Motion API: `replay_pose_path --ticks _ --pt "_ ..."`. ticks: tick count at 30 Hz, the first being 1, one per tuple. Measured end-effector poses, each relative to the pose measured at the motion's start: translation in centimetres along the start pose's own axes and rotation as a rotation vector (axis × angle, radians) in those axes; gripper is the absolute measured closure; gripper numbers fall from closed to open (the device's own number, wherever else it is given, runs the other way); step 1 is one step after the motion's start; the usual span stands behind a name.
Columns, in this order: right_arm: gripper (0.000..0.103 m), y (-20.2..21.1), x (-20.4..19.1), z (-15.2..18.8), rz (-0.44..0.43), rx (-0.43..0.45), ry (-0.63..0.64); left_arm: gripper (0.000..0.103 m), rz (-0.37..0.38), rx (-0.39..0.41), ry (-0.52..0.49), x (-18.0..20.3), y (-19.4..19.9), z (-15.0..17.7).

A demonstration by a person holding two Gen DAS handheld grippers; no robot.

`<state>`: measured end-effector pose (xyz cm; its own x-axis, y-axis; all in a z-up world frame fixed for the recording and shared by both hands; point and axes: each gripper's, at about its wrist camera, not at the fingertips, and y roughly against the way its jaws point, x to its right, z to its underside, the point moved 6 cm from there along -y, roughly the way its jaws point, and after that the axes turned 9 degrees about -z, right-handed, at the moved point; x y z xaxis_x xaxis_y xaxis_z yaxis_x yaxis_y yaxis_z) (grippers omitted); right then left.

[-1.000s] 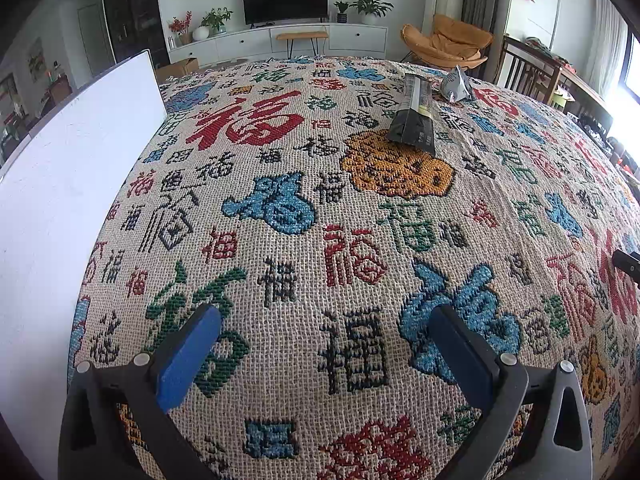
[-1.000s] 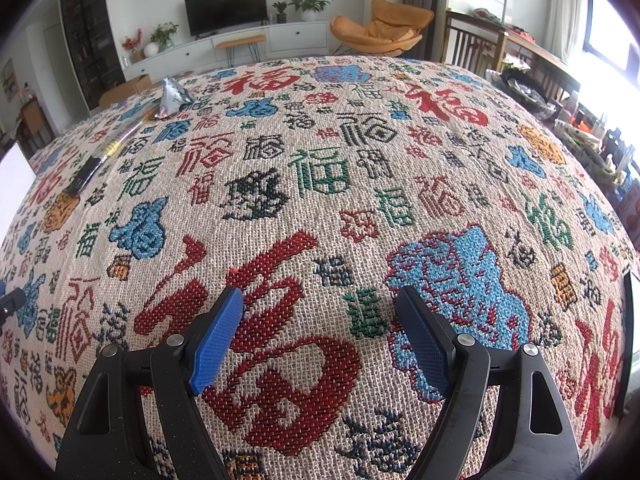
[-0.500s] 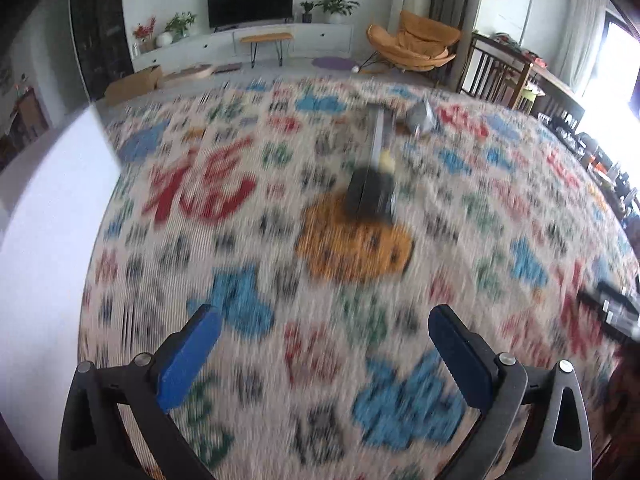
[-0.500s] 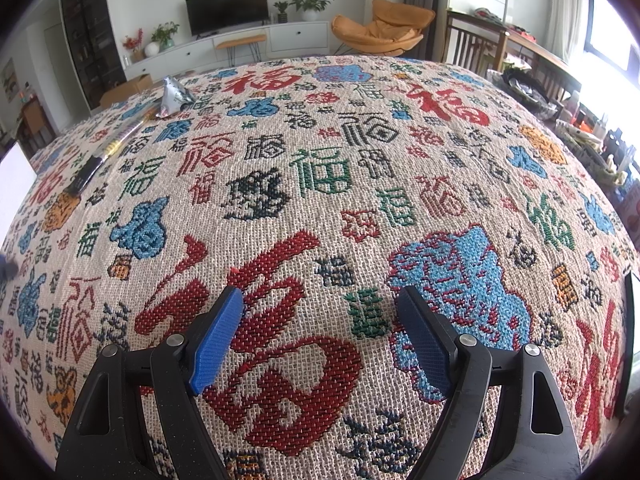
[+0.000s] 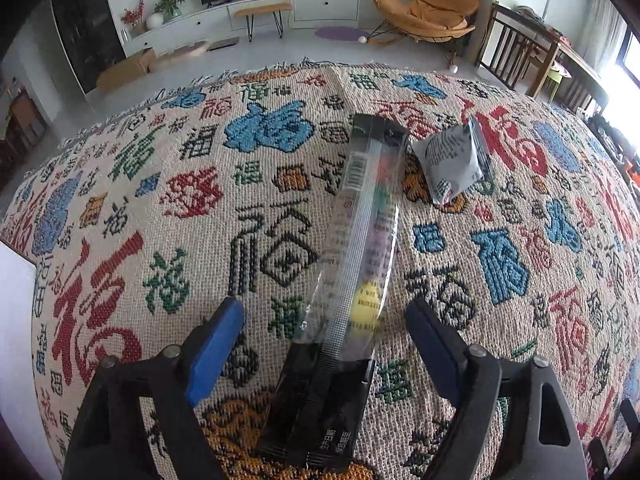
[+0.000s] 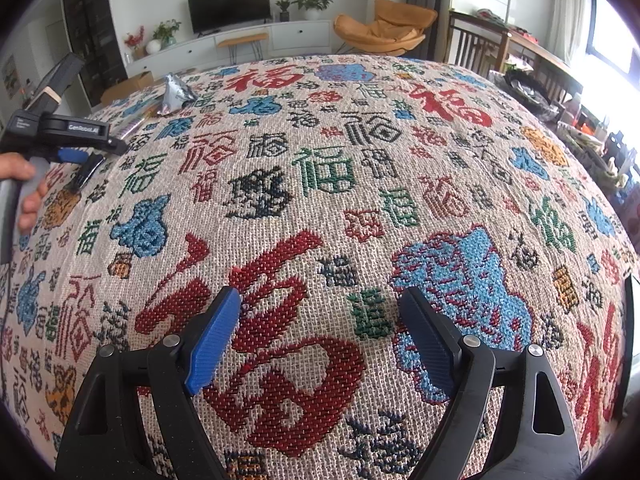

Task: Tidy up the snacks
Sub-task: 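Grasp the dark packet with clear tube with the left tool and lift it, then hold the dark packet raised in the left tool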

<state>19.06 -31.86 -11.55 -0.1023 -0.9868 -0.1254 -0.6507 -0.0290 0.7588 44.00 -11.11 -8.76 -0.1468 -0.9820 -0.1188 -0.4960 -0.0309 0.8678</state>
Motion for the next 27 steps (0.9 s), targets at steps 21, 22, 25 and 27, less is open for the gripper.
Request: replay_pose_path --ticks 21,22,25,27 --pt "0.016 -0.1 -0.1 -0.1 -0.001 -0.003 0.005 0.058 -0.046 0.006 0.054 -10.9 10.2 19.4" --pt "0.016 -0.1 -0.1 -0.1 -0.002 -0.003 0.005 0.035 -0.038 0.015 0.055 -10.8 10.1 19.7" --pt "0.016 -0.1 0.0 -0.1 -0.004 -0.002 0.004 0.015 -0.047 0.052 0.063 -11.1 9.5 19.7" --pt "0.016 -0.2 0.0 -0.1 -0.007 -0.001 0.002 0.002 -0.071 0.085 0.079 -11.6 9.1 19.6"
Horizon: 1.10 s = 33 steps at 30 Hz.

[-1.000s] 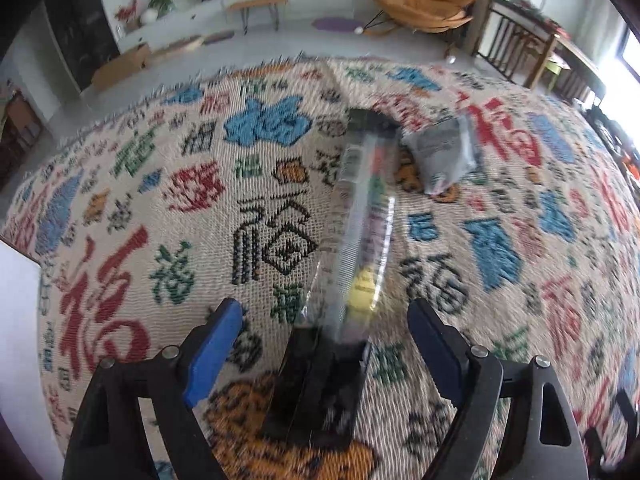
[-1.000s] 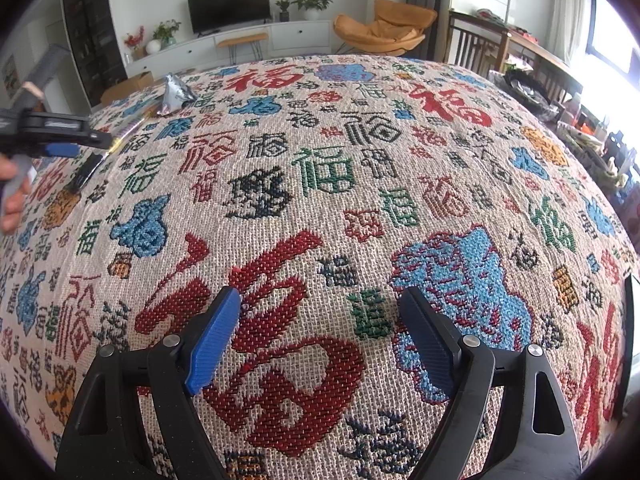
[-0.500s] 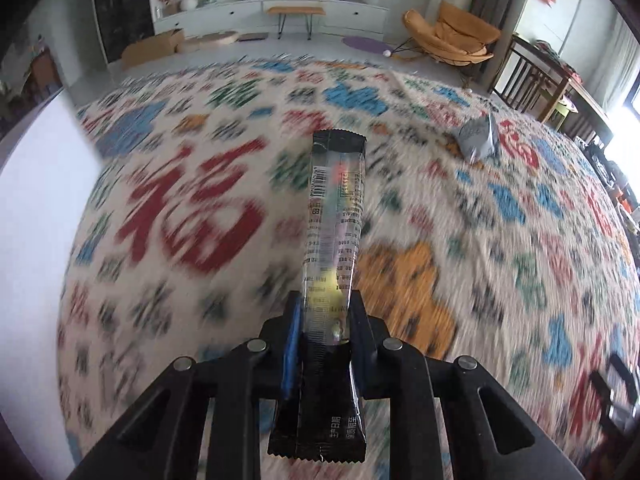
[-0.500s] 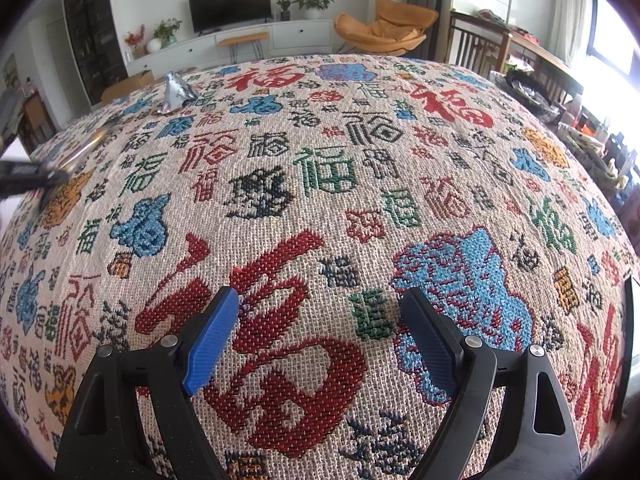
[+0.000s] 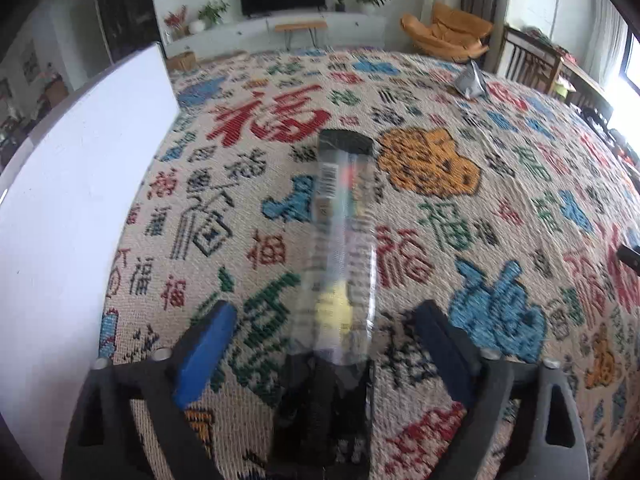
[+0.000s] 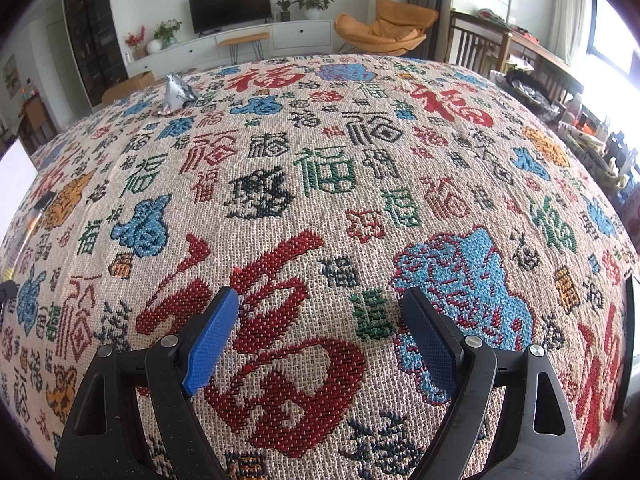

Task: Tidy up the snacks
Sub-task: 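Hold the dark packet raised in the left tool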

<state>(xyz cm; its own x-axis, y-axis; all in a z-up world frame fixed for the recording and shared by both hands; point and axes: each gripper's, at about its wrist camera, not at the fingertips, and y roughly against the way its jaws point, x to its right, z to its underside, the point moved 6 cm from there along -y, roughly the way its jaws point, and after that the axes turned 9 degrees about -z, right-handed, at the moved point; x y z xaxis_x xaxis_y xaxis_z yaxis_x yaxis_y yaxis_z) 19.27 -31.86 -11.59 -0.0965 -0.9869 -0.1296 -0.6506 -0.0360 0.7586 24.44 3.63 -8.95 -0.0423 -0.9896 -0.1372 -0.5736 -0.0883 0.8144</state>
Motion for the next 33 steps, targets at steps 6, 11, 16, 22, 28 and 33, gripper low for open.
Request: replay_pose_path --ticks 6,11,16,22,28,33 --pt "0.016 0.00 0.09 0.00 -0.001 0.000 0.000 0.000 -0.013 0.023 0.035 -0.40 -0.41 -0.13" --pt "0.016 0.03 0.13 0.01 0.002 -0.001 0.003 0.000 -0.011 0.022 0.037 -0.25 -0.46 -0.16" --pt "0.016 0.03 0.13 0.01 0.001 -0.001 0.003 0.000 -0.011 0.022 0.037 -0.20 -0.46 -0.18" --pt "0.016 0.03 0.13 0.01 0.002 -0.001 0.003 0.000 -0.011 0.022 0.037 -0.21 -0.47 -0.19" --pt "0.016 0.03 0.13 0.01 0.002 -0.001 0.003 0.000 -0.011 0.022 0.037 -0.29 -0.46 -0.17" --pt "0.016 0.03 0.13 0.01 0.002 -0.001 0.003 0.000 -0.011 0.022 0.037 -0.31 -0.46 -0.16"
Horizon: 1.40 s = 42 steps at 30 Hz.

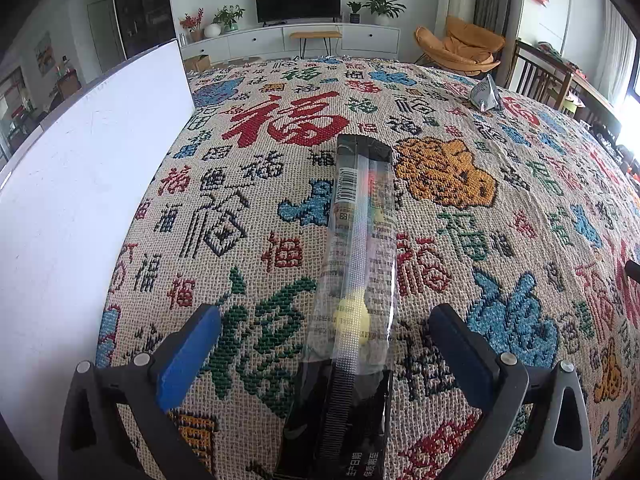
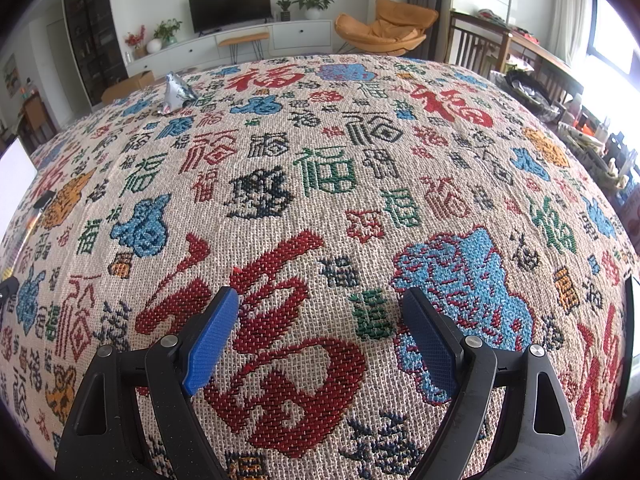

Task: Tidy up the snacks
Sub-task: 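Hold the dark packet raised in the left tool, then grasp the silver packet with the right tool while the left tool holds the dark packet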

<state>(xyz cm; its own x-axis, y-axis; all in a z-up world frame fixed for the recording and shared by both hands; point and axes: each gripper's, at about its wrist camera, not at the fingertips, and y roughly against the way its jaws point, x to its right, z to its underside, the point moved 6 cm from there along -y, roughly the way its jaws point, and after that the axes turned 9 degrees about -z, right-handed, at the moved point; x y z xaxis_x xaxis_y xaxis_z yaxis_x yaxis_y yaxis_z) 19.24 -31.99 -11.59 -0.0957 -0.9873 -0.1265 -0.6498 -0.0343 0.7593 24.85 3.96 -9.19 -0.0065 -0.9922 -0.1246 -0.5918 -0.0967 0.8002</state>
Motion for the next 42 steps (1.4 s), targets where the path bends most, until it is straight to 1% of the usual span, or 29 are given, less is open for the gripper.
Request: replay_pose_path --ticks 25,27,30,32,34,36,39,41,42 --pt "0.016 0.0 0.0 0.0 0.007 -0.003 0.005 0.000 0.001 0.000 0.000 0.1 0.0 0.0" --pt "0.016 -0.3 -0.3 -0.6 -0.016 -0.003 0.012 0.000 0.001 0.000 0.000 0.0 0.0 0.0" --pt "0.016 -1.8 -2.2 -3.6 -0.160 0.016 0.025 0.000 0.001 0.000 0.000 0.0 0.0 0.0" --pt "0.016 -3.2 -4.0 -7.1 -0.256 0.053 0.000 0.000 0.001 0.000 -0.001 0.0 0.0 0.0" --pt "0.016 -5.0 -6.4 -11.1 -0.312 0.095 0.008 0.000 0.001 0.000 -0.001 0.0 0.0 0.0" --pt "0.016 -7.4 -9.3 -14.7 -0.328 0.096 0.078 0.000 0.001 0.000 -0.001 0.0 -0.1 0.0" --pt "0.017 -11.7 -13.3 -18.8 -0.316 0.046 0.173 0.000 0.001 0.000 -0.001 0.0 -0.1 0.0" --pt "0.017 -14.7 -14.9 -20.5 -0.258 0.011 0.228 0.000 0.001 0.000 -0.001 0.0 -0.1 0.0" --pt "0.020 -16.1 -15.3 -21.0 -0.224 -0.008 0.246 0.000 0.001 0.000 0.000 0.0 -0.1 -0.1"
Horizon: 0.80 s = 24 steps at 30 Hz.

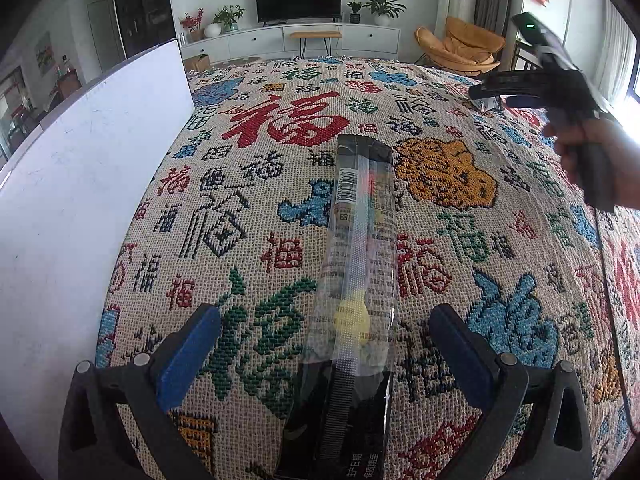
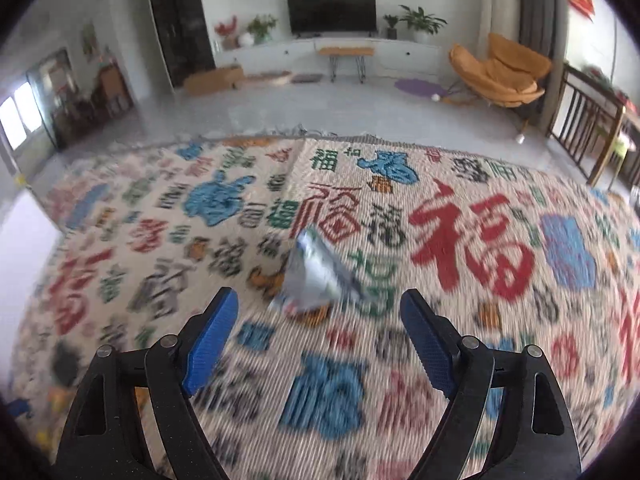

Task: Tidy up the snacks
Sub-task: 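Grasp the silver packet with the right tool while the left tool holds the dark packet, then carry the dark packet and silver packet over the white box with both tools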

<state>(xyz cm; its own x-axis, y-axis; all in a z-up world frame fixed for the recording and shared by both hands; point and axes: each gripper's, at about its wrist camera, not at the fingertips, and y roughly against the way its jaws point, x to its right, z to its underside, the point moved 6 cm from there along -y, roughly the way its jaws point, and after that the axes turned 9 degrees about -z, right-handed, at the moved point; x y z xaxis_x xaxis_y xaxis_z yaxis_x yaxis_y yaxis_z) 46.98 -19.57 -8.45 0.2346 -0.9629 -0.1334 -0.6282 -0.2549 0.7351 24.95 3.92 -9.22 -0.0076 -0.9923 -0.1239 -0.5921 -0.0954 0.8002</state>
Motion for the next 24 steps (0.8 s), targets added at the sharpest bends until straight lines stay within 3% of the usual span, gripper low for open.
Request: replay_pose_path --ticks 1,3,6,9,12,17,24 --pt "0.020 -1.0 0.1 -0.4 0.013 -0.022 0.004 0.000 0.000 0.000 0.000 0.0 0.0 0.0" --pt "0.063 -2.3 0.3 -0.4 0.008 -0.073 -0.014 0.000 0.001 0.000 0.001 0.0 0.0 0.0" --pt "0.073 -0.9 0.4 0.2 -0.040 -0.051 -0.067 0.000 0.001 0.000 0.002 0.0 0.0 0.0" --pt "0.073 2.2 0.1 1.8 -0.054 -0.019 -0.060 0.000 0.001 0.000 0.002 0.0 0.0 0.0" --pt "0.073 6.9 -1.3 4.8 -0.145 0.010 -0.089 0.000 0.001 0.000 0.002 0.0 0.0 0.0" --pt "0.073 14.9 -4.3 12.4 -0.266 0.044 -0.158 0.000 0.001 0.000 0.002 0.0 0.0 0.0" --pt "0.072 20.1 -6.5 21.1 -0.309 0.080 -0.308 0.000 0.001 0.001 0.002 0.0 0.0 0.0"
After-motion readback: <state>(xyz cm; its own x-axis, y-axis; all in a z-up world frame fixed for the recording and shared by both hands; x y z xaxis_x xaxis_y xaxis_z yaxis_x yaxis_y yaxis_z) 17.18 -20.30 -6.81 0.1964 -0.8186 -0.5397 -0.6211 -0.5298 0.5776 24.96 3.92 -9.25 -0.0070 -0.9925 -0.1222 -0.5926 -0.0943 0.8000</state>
